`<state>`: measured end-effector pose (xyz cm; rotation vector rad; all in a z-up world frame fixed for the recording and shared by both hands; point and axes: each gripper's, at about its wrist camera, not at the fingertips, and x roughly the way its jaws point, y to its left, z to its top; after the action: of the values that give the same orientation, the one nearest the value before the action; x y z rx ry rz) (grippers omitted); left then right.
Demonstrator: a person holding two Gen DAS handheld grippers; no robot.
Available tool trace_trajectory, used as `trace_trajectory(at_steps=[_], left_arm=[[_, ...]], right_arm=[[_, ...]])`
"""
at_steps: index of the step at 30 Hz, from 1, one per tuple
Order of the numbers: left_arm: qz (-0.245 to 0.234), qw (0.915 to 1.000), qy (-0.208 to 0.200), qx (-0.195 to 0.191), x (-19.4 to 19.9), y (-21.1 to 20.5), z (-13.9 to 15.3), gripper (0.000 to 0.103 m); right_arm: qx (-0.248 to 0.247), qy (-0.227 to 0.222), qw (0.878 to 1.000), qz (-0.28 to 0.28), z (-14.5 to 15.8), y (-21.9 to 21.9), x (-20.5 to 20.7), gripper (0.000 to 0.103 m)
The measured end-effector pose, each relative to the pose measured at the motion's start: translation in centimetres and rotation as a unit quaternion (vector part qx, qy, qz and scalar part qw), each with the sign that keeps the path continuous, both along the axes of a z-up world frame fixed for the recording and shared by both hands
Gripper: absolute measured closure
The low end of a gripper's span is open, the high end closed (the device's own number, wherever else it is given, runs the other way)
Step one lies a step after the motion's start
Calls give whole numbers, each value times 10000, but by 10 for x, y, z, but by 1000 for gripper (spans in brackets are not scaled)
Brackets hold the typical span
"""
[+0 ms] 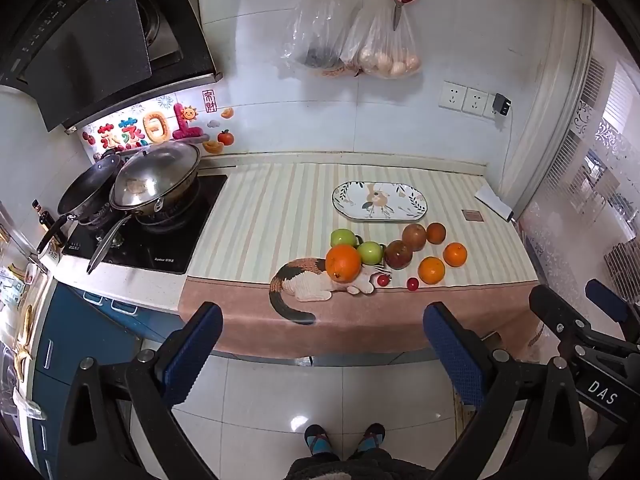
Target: Organize fruits
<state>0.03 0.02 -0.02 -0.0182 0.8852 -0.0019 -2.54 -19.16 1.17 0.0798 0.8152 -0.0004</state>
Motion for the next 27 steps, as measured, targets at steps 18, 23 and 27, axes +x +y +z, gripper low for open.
trace_trajectory(at_steps=[18,23,27], left_arm=[[2,10000,-54,38,0,0,0,0],[11,10000,-55,40,0,0,0,0],[18,10000,-61,28,0,0,0,0]], right_arm=[[-20,-39,10000,4,6,3,-4,0],[-4,-62,10000,50,9,1,-7,0],[4,-70,10000,55,9,2,-9,0]])
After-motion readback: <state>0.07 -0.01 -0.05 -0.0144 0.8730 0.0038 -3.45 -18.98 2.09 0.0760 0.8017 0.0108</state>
